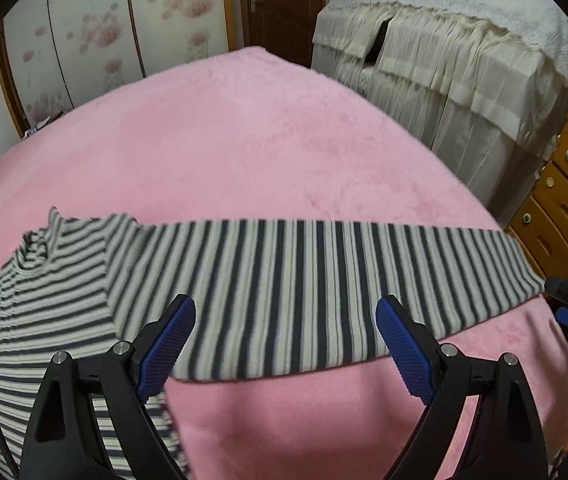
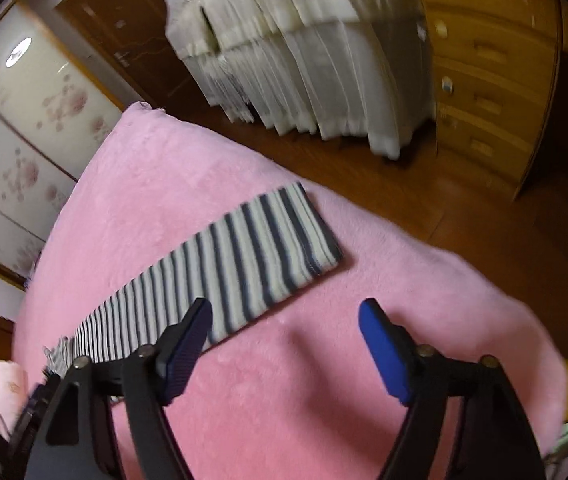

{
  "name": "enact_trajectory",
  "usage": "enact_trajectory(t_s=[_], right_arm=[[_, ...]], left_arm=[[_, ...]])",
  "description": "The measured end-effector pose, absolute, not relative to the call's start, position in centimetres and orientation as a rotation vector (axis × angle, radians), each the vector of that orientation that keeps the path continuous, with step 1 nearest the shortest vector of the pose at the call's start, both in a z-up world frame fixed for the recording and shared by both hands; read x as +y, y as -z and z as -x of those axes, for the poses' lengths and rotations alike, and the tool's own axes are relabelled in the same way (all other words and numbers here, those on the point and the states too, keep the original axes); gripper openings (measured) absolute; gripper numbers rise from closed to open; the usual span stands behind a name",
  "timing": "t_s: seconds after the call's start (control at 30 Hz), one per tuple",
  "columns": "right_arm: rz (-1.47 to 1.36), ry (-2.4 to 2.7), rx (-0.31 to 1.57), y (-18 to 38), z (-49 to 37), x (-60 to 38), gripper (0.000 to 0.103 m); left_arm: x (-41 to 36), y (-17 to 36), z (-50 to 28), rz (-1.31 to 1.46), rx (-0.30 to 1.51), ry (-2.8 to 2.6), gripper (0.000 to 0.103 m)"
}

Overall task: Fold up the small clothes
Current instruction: 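Lift the held sleeve with the right tool and carry it across the shirt body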

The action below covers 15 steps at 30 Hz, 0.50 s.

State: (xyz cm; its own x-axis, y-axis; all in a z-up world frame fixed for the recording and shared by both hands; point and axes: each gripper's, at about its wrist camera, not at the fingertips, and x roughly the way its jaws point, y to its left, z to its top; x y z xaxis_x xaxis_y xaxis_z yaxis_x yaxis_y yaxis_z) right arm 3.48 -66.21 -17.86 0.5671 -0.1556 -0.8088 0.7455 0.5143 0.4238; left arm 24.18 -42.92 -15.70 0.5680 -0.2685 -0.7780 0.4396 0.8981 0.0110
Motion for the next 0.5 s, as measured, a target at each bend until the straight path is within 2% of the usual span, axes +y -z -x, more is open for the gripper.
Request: enact_trajectory(t_s=[0.2,0.27,0.3,0.33,0.4,0.5], right_arm=[[-0.956,0.642,0.815,21.1,-4.8,-68.3,0.071],[-0.941,0.657,0.808,21.2,-5.3,-68.4,0.063],[-0.932,0.662,0.814,21.4,-5.6,-68.5,0.049],[-0.929,0.656,0.819,21.5,-5.8,-68.6,0.028],[-0.957,0.611,0.798,21.7,-6.0,-68.9,0.005],[-0.919,0.602,0.751,20.1,-5.8,-68.5,0.005]], left_arm=[[-43.7,17.5,-24.8,-0.214,0.892,0.408,0.091],[-43.8,17.6,-25.0,-0.210,0.895,0.405,0.091],[-43.8,17.7,-25.1,-0.205,0.898,0.406,0.091],[-43.8,17.7,-25.2,-0.199,0.902,0.405,0.091],[-43.8,17.5,-25.2,-0.193,0.907,0.403,0.091],[-43.3,16.6,-24.9,-0.194,0.893,0.410,0.091]])
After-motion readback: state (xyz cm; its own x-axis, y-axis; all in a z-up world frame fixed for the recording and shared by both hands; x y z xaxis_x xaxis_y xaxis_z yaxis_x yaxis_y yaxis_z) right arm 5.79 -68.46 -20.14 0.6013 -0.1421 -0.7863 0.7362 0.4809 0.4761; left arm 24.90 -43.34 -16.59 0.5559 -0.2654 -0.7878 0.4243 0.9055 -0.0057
